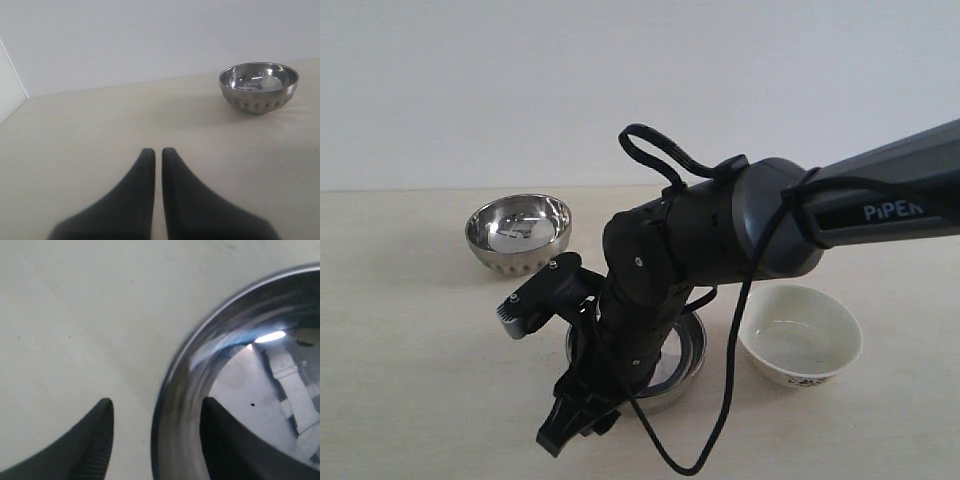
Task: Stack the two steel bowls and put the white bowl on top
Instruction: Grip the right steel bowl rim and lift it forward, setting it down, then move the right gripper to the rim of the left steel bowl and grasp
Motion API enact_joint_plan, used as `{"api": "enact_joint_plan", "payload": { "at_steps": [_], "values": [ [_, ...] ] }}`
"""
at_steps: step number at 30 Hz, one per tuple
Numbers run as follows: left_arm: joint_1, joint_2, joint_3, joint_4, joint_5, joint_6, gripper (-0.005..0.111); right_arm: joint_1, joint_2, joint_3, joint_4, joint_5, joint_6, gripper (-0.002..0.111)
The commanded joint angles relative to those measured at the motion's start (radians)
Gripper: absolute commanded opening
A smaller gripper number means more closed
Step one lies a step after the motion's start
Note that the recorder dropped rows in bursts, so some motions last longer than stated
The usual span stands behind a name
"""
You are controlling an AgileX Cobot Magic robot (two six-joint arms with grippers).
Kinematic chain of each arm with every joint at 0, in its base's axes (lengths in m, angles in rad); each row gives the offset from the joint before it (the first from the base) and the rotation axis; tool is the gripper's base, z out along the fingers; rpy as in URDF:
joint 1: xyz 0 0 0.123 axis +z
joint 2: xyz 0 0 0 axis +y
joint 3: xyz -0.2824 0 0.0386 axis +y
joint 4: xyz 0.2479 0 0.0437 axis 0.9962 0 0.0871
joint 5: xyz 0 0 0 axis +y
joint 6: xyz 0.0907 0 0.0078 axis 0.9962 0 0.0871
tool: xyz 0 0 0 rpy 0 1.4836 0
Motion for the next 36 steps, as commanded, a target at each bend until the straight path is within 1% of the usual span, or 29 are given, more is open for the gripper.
{"api": "enact_joint_plan", "payload": {
  "at_steps": [1, 4, 8, 11, 14, 17, 22, 30, 36],
  "values": [
    [0.002, -0.004, 0.003, -0.007, -0.008, -0.01, 0.004, 0.002, -0.017, 0.004, 0.003, 0.026, 0.0, 0.048],
    [0.002, -0.004, 0.003, -0.007, -0.008, -0.01, 0.004, 0.0, -0.052, 0.004, -0.013, 0.031, 0.008, 0.048],
    [0.002, -0.004, 0.003, -0.007, -0.008, -0.01, 0.004, 0.0, -0.124, 0.004, -0.086, 0.021, 0.083, 0.048],
    [0.002, -0.004, 0.003, -0.007, -0.008, -0.01, 0.004, -0.002, -0.175, 0.004, -0.146, -0.02, 0.178, 0.048],
    [0.002, -0.004, 0.003, -0.007, -0.008, -0.01, 0.004, -0.023, -0.194, -0.028, -0.178, -0.061, 0.323, 0.048],
    [0.002, -0.004, 0.003, -0.007, -0.008, -0.01, 0.004, -0.069, -0.182, -0.11, -0.176, -0.066, 0.436, 0.048],
    [0.002, -0.004, 0.003, -0.007, -0.008, -0.01, 0.004, -0.129, -0.111, -0.266, -0.176, -0.058, 0.532, 0.048],
    [0.002, -0.004, 0.003, -0.007, -0.008, -0.01, 0.004, -0.131, 0.136, -0.564, -0.176, -0.046, 0.605, 0.048],
    [0.002, -0.004, 0.003, -0.007, -0.008, -0.01, 0.004, -0.131, 0.299, -0.724, -0.19, -0.046, 0.665, 0.047]
  ]
}}
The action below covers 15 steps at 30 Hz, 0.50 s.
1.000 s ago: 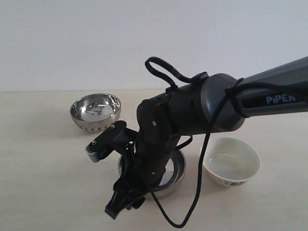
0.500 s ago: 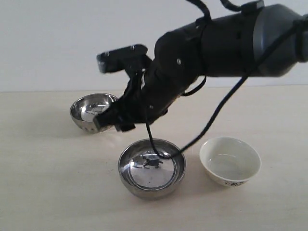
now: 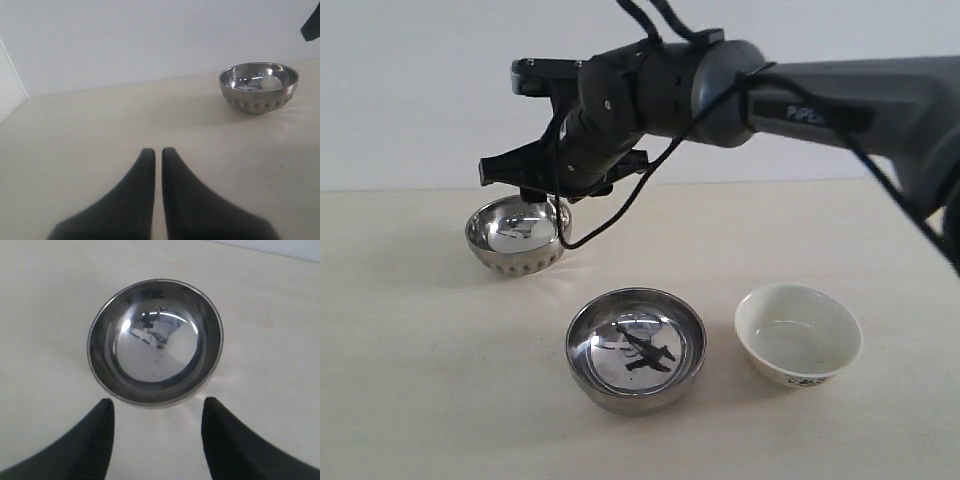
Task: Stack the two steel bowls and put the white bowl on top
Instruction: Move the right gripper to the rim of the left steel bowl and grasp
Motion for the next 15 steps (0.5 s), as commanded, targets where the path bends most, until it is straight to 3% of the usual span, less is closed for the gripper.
{"api": "enact_joint_plan", "payload": {
  "at_steps": [1, 9, 15],
  "values": [
    [0.002, -0.004, 0.003, -0.007, -0.008, -0.01, 0.004, -0.003, 0.108, -0.107, -0.022, 0.001, 0.047, 0.047],
    [0.002, -0.004, 0.003, -0.007, -0.008, -0.01, 0.004, -0.012, 0.202, -0.155, -0.187, -0.039, 0.232, 0.047],
    [0.002, -0.004, 0.003, -0.007, -0.008, -0.01, 0.004, -0.022, 0.23, -0.155, -0.192, -0.091, 0.275, 0.047]
  ]
}}
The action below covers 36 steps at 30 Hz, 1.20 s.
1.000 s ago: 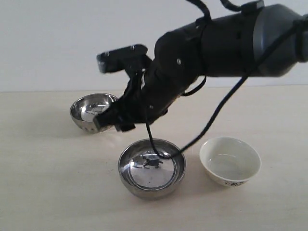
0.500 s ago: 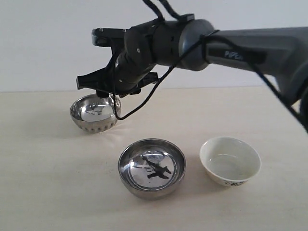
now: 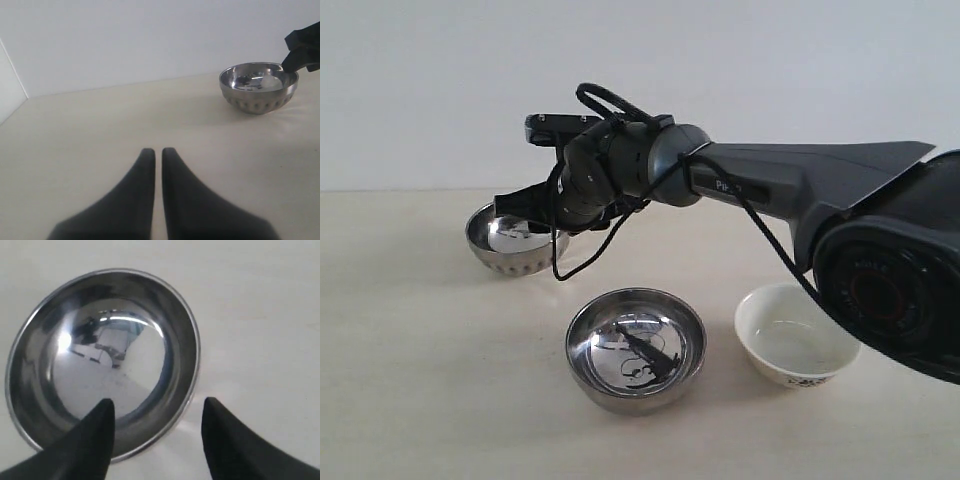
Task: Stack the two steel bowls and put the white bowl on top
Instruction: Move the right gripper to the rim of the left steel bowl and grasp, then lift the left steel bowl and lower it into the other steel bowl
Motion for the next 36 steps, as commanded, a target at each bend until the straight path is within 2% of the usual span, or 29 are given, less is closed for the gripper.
{"api": "enact_joint_plan", "payload": {
  "at_steps": [1, 12, 19, 25, 28, 36],
  "values": [
    [0.002, -0.004, 0.003, -0.007, -0.008, -0.01, 0.004, -0.012, 0.019, -0.01, -0.019, -0.043, 0.036, 0.047],
    [0.002, -0.004, 0.003, -0.007, -0.008, -0.01, 0.004, -0.012, 0.062, -0.01, -0.019, -0.105, 0.086, 0.046],
    [0.002, -0.004, 0.003, -0.007, -0.008, -0.01, 0.004, -0.012, 0.062, -0.01, -0.019, -0.074, 0.076, 0.017],
    [0.002, -0.004, 0.003, -0.007, -0.008, -0.01, 0.004, -0.012, 0.062, -0.01, -0.017, -0.025, 0.052, 0.013],
    [0.002, -0.004, 0.003, -0.007, -0.008, -0.01, 0.004, -0.012, 0.047, -0.01, -0.017, -0.011, 0.034, 0.0],
    [0.002, -0.004, 0.003, -0.007, -0.008, -0.01, 0.004, -0.002, -0.032, -0.01, -0.009, 0.038, -0.01, 0.0]
  ]
}}
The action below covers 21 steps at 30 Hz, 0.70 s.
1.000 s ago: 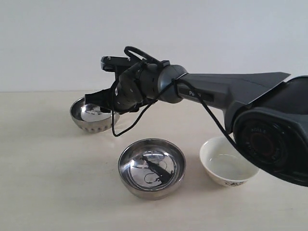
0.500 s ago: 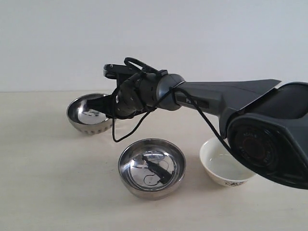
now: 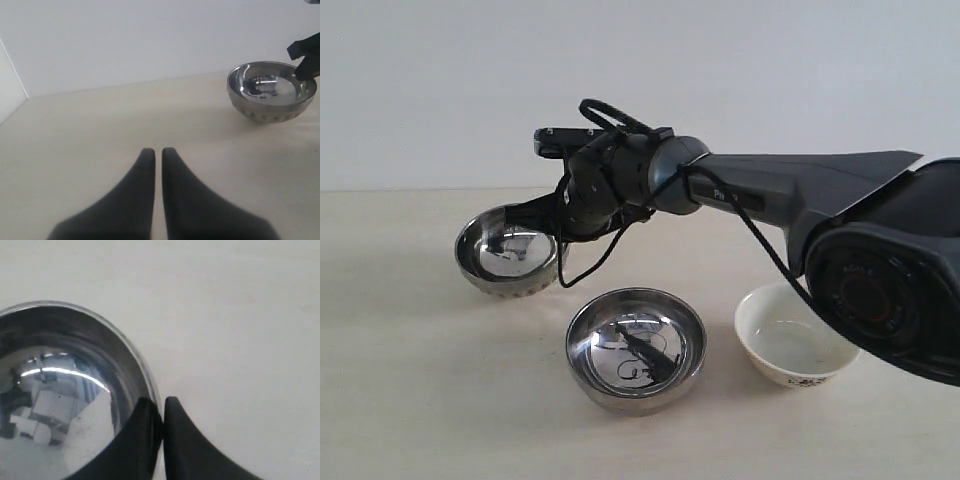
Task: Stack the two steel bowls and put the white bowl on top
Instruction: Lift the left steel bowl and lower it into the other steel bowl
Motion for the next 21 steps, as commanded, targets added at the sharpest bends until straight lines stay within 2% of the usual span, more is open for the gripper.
{"api": "enact_joint_plan", "payload": {
  "at_steps": [1, 9, 14, 21],
  "values": [
    [0.002, -0.004, 0.003, -0.007, -0.008, -0.01, 0.004, 0.008, -0.063, -0.006, 0.003, 0.018, -0.021, 0.0],
    [0.002, -0.004, 0.003, -0.007, -0.008, -0.01, 0.004, 0.008, -0.194, 0.001, 0.223, 0.178, -0.262, 0.0],
    [0.002, -0.004, 0.003, -0.007, -0.008, -0.01, 0.004, 0.008, -0.263, 0.015, 0.239, 0.302, -0.286, 0.0],
    [0.002, -0.004, 0.003, -0.007, -0.008, -0.01, 0.004, 0.008, -0.432, 0.221, 0.235, 0.233, -0.284, 0.0]
  ]
}}
